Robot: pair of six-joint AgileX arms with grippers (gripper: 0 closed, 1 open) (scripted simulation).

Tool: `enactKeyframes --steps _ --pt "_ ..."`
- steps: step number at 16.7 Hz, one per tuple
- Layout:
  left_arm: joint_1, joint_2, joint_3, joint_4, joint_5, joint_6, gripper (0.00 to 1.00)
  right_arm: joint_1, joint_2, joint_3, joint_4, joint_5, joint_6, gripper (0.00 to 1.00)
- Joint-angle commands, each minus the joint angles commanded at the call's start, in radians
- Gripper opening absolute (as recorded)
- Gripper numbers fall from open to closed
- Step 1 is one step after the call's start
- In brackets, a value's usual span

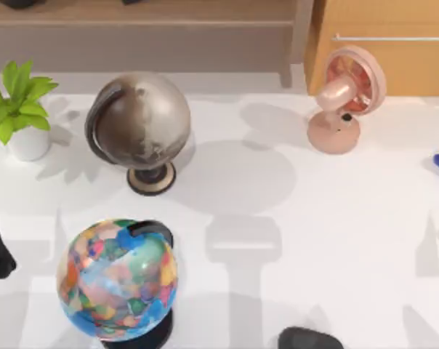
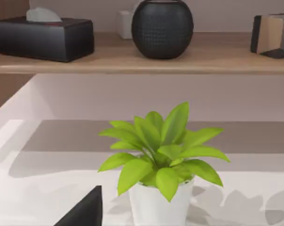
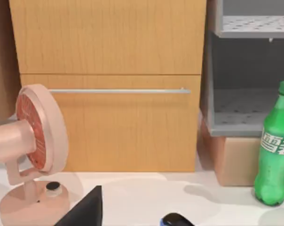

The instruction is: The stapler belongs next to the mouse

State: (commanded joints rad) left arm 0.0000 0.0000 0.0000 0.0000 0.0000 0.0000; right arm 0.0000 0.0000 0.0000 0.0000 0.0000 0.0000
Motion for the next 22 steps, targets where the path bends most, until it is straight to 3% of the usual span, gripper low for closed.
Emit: enactKeyframes --steps 7,14,22 --pt "0.000 0.000 0.000 0.000 0.000 0.000 1.00 -0.004 0.141 0.143 -0.098 0.004 -0.117 1.00" --pt "0.000 0.000 0.000 0.000 0.000 0.000 1.00 -0.024 0.736 0.643 -0.366 -0.006 -0.279 1.00" --pt "0.000 0.000 0.000 0.000 0.000 0.000 1.00 -0.037 1.298 1.080 -0.658 0.003 -0.508 1.00"
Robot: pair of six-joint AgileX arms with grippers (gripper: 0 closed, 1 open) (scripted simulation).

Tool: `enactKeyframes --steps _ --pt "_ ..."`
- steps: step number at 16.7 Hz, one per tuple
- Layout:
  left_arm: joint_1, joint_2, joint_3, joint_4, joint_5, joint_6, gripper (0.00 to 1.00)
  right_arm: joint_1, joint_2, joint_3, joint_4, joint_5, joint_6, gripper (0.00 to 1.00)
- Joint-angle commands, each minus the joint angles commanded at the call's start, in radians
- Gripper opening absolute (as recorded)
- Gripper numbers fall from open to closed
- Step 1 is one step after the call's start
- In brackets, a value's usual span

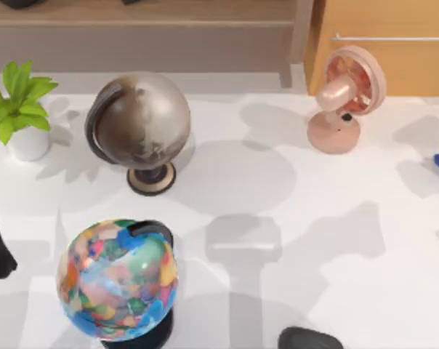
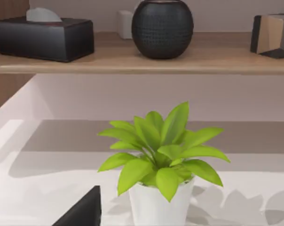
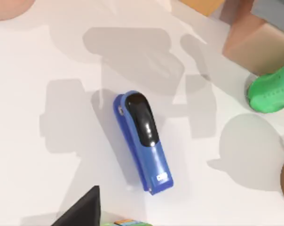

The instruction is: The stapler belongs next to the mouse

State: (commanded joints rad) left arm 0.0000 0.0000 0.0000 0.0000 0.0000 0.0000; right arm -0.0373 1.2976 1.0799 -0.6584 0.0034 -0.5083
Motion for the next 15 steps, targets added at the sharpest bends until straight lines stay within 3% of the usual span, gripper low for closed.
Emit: enactKeyframes --steps 9,15 --pt "0.000 0.000 0.000 0.000 0.000 0.000 1.00 -0.019 0.743 0.534 -0.367 -0.033 -0.245 1.00" --pt "0.000 0.000 0.000 0.000 0.000 0.000 1.00 -0.023 0.889 0.656 -0.464 -0.003 -0.322 1.00"
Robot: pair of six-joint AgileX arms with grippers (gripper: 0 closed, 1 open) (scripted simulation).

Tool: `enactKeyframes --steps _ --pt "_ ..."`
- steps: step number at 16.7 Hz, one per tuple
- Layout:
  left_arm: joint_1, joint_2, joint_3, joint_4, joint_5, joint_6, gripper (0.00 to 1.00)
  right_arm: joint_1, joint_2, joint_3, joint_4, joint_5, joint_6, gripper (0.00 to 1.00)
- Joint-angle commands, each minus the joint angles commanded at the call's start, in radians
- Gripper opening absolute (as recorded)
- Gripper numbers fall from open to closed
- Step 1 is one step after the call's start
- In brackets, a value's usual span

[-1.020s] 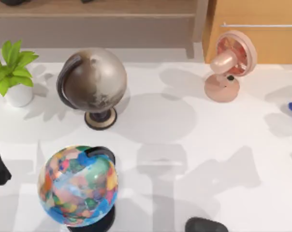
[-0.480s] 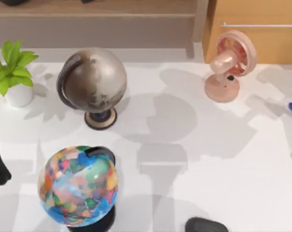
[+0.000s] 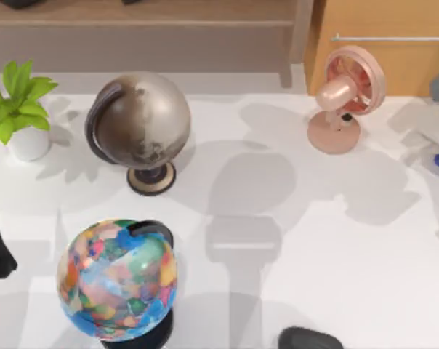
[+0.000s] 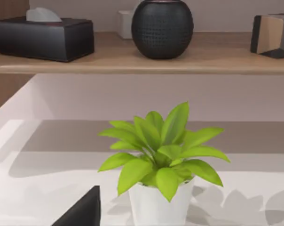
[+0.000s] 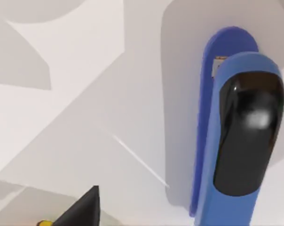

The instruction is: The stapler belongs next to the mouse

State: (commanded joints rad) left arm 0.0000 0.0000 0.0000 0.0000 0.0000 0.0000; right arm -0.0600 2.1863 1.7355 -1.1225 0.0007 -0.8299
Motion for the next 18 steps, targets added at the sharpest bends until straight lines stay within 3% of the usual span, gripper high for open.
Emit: enactKeyframes --steps 16,18 --pt "0.000 0.000 0.000 0.000 0.000 0.000 1.00 0.001 0.058 -0.110 0.168 0.001 0.002 1.00" --pt "0.000 0.000 0.000 0.000 0.000 0.000 1.00 0.001 0.058 -0.110 0.168 0.001 0.002 0.85"
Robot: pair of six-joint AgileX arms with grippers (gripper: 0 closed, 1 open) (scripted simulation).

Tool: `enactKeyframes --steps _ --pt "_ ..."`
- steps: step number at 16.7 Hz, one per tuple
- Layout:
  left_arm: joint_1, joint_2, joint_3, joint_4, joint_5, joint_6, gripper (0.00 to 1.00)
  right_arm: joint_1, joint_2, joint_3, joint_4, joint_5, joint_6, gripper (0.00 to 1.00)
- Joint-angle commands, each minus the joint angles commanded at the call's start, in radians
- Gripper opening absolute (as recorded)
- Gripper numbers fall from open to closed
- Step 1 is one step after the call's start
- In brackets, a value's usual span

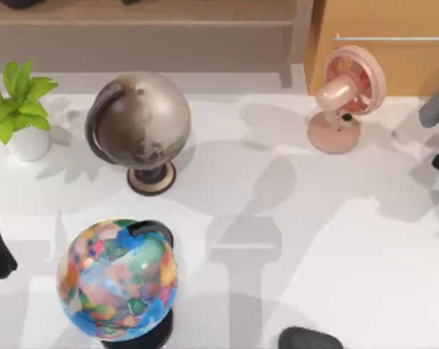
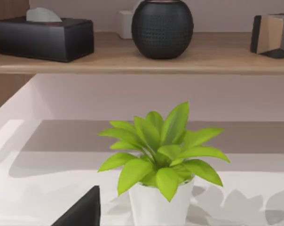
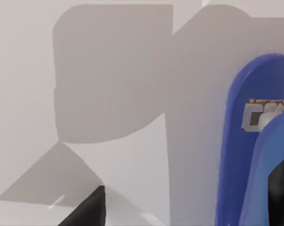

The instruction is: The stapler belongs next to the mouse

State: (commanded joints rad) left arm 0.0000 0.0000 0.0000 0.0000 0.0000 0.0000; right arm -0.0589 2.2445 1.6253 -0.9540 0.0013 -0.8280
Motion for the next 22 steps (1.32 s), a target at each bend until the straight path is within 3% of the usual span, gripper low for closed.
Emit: enactKeyframes --steps 11,22 --pt "0.000 0.000 0.000 0.000 0.000 0.000 1.00 0.000 0.000 0.000 0.000 0.000 0.000 0.02" --pt "0.000 0.000 0.000 0.000 0.000 0.000 1.00 0.001 -0.009 0.015 -0.016 0.000 -0.001 0.00"
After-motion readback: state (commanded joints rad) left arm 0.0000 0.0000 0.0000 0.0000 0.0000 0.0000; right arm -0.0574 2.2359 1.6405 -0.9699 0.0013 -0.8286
